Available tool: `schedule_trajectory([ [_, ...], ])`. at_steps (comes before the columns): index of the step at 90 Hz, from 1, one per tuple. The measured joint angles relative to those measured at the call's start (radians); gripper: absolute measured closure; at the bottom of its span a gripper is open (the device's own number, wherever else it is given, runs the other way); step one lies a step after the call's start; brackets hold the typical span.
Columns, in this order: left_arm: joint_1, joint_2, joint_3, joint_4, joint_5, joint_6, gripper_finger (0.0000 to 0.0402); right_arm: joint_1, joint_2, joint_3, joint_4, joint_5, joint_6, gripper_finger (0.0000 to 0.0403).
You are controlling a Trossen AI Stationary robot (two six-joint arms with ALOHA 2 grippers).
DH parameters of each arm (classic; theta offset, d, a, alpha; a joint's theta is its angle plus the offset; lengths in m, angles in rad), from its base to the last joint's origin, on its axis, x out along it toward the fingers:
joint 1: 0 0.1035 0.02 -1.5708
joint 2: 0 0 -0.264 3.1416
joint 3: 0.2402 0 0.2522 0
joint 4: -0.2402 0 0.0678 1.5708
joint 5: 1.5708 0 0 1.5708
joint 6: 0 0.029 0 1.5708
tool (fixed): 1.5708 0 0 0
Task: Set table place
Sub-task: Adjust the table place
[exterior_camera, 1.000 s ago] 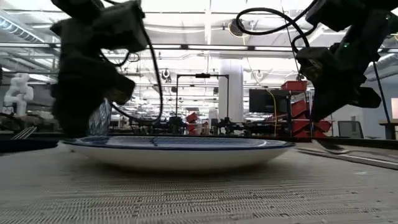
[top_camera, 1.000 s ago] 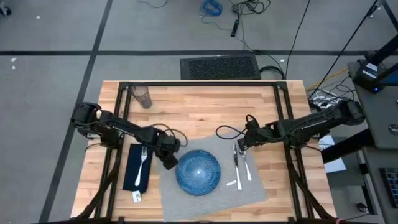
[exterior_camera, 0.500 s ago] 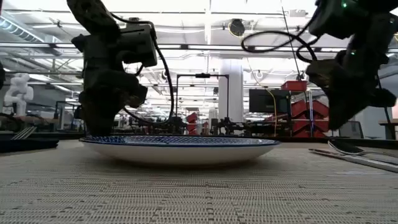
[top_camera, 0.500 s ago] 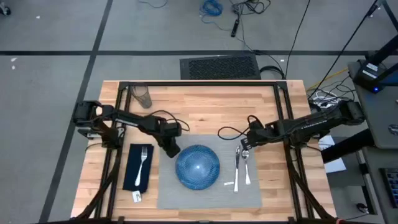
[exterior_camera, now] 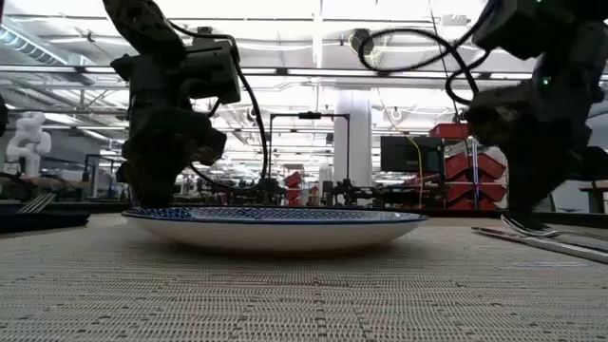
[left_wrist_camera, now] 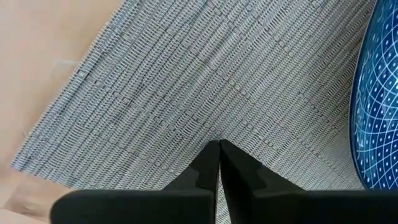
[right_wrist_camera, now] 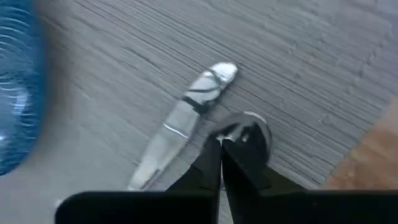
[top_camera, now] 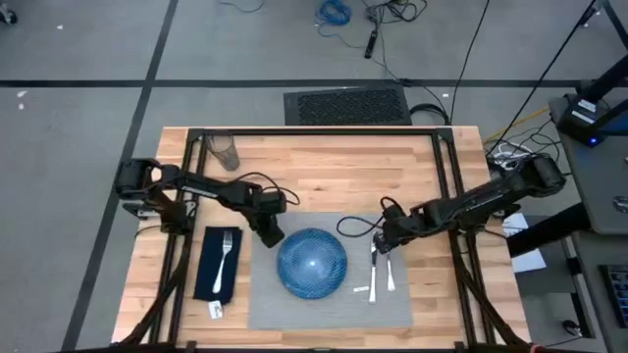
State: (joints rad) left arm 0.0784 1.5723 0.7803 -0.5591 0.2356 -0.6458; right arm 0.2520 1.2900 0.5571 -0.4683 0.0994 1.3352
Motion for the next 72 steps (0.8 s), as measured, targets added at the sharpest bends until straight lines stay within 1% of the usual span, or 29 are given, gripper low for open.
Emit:
schedule_trajectory([
  [13, 0.0, 0.0, 0.0, 0.0, 0.0, 0.0, 0.0401, -0.001, -0.012, 0.0, 0.064, 0.017, -0.006, 0.0403],
  [23, 0.0, 0.0, 0.0, 0.0, -0.001, 0.0, 0.0401, -0.001, -0.014, 0.0, 0.071, 0.012, -0.009, 0.0403],
  [57, 0.0, 0.0, 0.0, 0.001, -0.004, 0.005, 0.0401, -0.011, 0.086, 0.0, 0.113, -0.022, -0.025, 0.0403],
  [72, 0.0, 0.0, 0.0, 0.001, -0.004, 0.005, 0.0401, -0.011, 0.094, 0.0, 0.114, -0.023, -0.023, 0.0403],
])
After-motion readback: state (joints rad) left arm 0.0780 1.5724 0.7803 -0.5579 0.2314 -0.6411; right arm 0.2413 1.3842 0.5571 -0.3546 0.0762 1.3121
